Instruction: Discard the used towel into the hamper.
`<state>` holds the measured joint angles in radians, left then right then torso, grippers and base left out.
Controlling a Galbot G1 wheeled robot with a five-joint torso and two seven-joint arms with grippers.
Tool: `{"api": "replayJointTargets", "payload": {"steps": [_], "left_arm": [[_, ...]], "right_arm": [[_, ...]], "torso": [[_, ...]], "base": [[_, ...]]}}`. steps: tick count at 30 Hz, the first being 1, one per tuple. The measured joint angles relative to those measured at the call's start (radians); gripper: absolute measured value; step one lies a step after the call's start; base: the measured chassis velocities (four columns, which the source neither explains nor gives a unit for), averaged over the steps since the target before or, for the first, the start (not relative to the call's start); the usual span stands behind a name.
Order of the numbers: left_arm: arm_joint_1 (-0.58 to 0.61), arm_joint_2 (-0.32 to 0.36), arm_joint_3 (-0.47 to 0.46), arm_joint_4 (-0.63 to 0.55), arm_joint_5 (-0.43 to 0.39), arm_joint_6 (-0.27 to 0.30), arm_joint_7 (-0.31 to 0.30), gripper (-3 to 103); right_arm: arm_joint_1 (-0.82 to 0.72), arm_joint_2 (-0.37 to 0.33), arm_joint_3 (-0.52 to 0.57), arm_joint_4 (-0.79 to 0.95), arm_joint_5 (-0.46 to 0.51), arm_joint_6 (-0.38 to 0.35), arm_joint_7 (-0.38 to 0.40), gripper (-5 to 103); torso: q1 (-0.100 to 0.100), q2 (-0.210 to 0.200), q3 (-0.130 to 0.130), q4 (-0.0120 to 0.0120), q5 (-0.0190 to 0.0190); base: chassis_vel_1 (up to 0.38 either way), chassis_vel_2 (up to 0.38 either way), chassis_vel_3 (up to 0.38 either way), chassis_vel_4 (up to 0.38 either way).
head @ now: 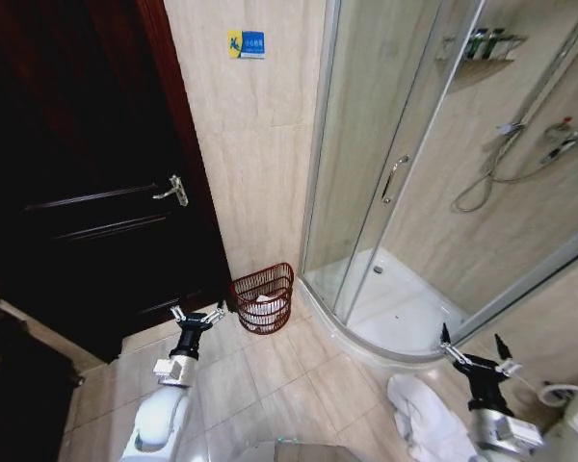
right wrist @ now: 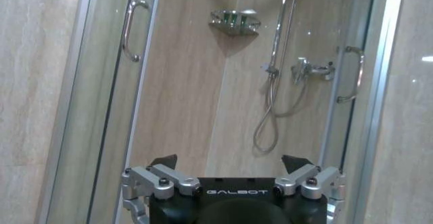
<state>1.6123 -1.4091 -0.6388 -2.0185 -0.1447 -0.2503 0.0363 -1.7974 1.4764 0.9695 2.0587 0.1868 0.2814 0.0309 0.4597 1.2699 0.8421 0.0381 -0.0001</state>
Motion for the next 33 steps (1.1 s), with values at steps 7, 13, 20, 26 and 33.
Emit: {"api": "replayJointTargets", "payload": {"steps": [7, 13, 20, 26, 33], "left_arm": [[-0.004, -0.01, 0.003, 0.003, 0.004, 0.001, -0.003, 100], [-0.007, -0.011, 0.003, 0.006, 0.007, 0.0, -0.004, 100], [-0.01, -0.002, -0.002, 0.015, 0.007, -0.004, -0.004, 100], [-0.014, 0.002, 0.0, 0.02, 0.007, -0.007, -0.004, 100], [-0.014, 0.016, -0.001, 0.027, -0.002, -0.017, -0.004, 100]], "right_arm": [[0.007, -0.004, 0.002, -0.011, 0.007, 0.008, 0.005, 100], [0.011, -0.005, 0.002, -0.019, 0.008, 0.01, 0.01, 100], [0.021, -0.003, 0.005, -0.025, 0.016, 0.01, 0.014, 100], [0.023, 0.004, 0.007, -0.028, 0.017, 0.009, 0.015, 100], [0.023, 0.016, 0.009, -0.028, 0.013, 0.01, 0.015, 100]], "torso": [[0.0, 0.0, 0.0, 0.0, 0.0], [0.0, 0.0, 0.0, 0.0, -0.0003], [0.0, 0.0, 0.0, 0.0001, 0.0008], [0.0, 0.0, 0.0, 0.0002, 0.0006], [0.0, 0.0, 0.0, -0.0005, 0.0002]], "base": [[0.153, -0.2, -0.151, 0.189], [0.1, -0.248, -0.095, 0.232], [-0.025, -0.311, 0.034, 0.316], [-0.131, -0.366, 0.133, 0.364], [-0.23, -0.377, 0.201, 0.37]]}}
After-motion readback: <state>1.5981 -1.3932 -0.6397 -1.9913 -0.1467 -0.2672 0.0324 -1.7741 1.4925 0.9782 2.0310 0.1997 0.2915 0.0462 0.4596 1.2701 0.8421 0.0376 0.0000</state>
